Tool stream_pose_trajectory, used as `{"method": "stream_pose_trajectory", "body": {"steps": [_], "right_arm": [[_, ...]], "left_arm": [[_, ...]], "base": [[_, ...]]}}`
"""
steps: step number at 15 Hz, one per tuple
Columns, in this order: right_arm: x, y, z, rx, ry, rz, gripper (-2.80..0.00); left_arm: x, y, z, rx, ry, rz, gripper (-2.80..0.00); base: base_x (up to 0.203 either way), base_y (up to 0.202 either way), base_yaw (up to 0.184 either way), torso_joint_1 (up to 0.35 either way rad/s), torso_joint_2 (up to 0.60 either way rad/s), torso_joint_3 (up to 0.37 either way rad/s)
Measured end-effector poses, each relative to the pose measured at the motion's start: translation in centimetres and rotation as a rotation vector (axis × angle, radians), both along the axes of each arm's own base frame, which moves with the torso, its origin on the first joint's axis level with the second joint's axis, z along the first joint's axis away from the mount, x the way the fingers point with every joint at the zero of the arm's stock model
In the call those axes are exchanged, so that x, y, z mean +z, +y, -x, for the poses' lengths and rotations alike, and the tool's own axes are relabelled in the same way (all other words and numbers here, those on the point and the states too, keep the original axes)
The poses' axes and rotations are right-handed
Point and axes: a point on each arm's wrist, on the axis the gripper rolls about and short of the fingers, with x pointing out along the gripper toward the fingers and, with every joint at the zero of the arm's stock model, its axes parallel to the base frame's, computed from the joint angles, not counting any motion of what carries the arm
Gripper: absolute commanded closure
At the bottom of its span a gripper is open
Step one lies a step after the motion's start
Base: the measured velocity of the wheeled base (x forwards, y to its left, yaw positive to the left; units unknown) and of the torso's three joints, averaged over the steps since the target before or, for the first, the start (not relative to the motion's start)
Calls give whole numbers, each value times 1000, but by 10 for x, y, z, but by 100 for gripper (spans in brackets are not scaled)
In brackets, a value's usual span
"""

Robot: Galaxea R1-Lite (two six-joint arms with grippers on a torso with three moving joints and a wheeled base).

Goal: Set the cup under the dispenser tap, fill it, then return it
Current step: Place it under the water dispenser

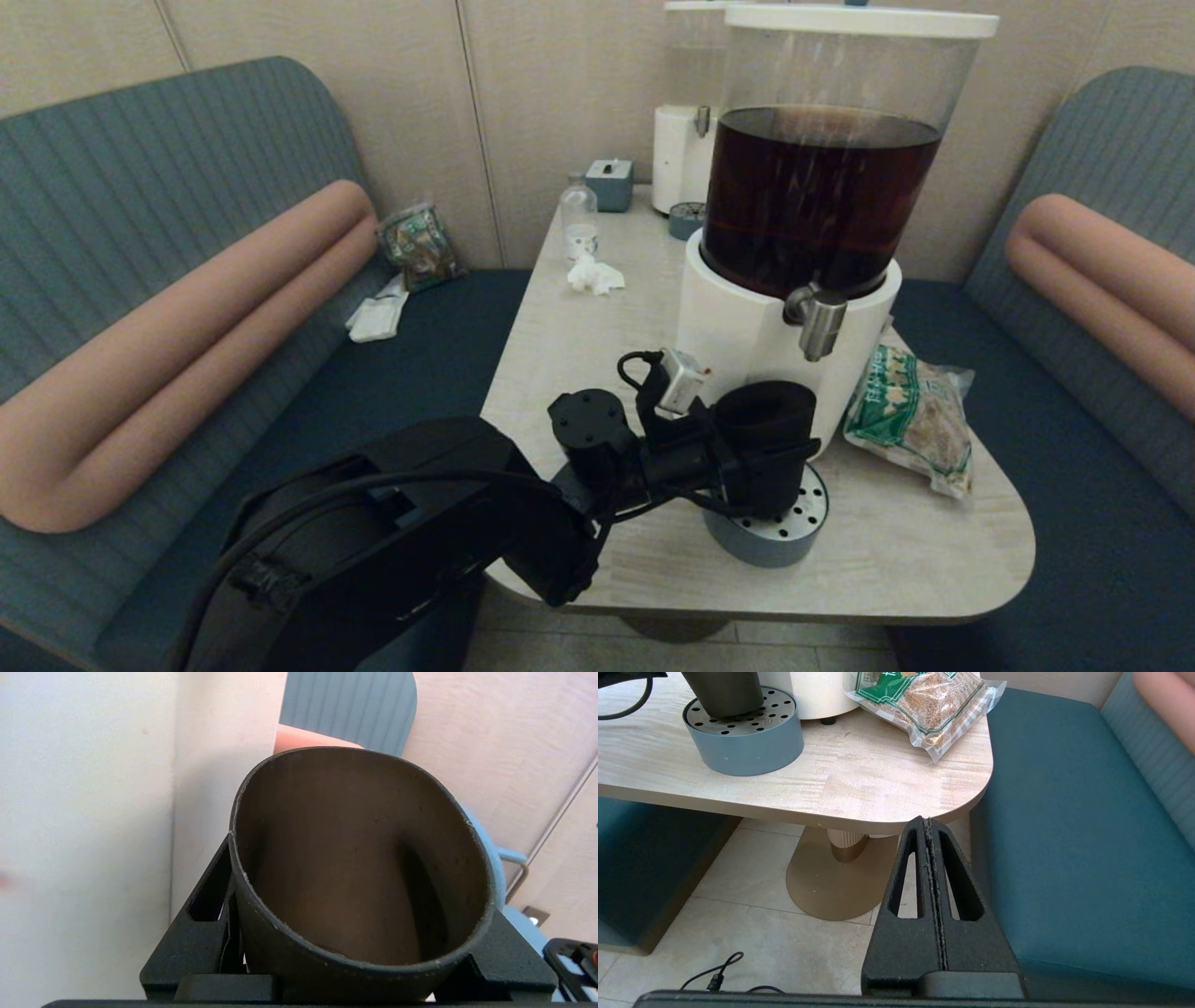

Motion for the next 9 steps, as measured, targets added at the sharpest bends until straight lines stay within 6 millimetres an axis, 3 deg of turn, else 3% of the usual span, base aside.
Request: {"method": "stream_pose_trajectory", "body": {"steps": [9], "right_arm": [[0,0,0,0,0,-1,0]], "left_arm": [[-20,1,-7,18,-9,-25,0]], "base": [[0,0,0,0,0,0]]}}
